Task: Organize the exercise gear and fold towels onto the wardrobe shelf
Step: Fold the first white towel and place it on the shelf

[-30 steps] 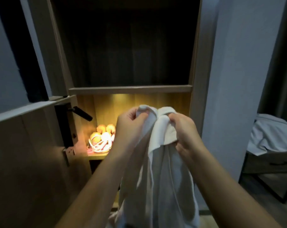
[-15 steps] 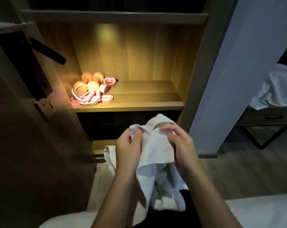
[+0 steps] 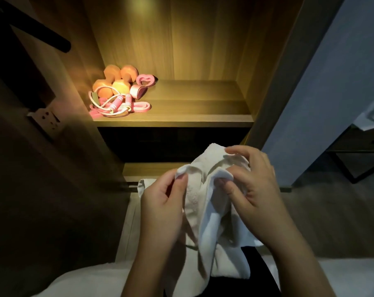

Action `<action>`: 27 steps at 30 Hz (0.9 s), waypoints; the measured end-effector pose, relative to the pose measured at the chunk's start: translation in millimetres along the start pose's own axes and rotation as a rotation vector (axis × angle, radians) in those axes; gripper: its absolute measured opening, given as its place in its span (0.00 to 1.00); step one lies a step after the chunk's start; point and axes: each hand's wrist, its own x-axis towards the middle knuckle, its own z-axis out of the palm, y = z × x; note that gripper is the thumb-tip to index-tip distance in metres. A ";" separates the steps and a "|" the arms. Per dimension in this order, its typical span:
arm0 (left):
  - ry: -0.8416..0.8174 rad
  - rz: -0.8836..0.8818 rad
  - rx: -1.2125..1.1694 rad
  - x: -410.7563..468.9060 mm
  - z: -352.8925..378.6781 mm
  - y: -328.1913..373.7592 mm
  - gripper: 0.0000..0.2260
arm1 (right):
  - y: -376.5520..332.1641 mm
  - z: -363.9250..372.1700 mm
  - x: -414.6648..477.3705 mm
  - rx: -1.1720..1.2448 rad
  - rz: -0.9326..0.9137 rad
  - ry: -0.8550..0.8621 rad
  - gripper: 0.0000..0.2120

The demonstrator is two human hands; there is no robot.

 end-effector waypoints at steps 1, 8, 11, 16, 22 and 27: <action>0.013 0.028 0.011 0.9 -1.6 3.4 0.07 | -1.8 -2.8 1.0 -0.009 -0.075 0.016 0.11; -0.030 0.050 0.041 6.0 -6.7 13.4 0.06 | -13.2 -1.6 5.4 0.116 -0.092 -0.084 0.08; -0.119 0.031 0.050 3.7 -4.9 13.3 0.06 | -12.5 4.4 3.1 0.160 -0.044 -0.024 0.06; -0.200 0.028 0.100 2.8 -7.6 10.0 0.09 | -12.5 10.7 -2.0 0.171 -0.041 0.071 0.02; -0.248 0.032 0.104 1.1 -5.5 9.6 0.14 | -11.0 15.2 -2.5 0.167 -0.040 0.146 0.04; -0.206 0.057 0.111 1.6 -5.4 9.1 0.11 | -11.1 16.3 -3.7 0.255 0.006 0.154 0.02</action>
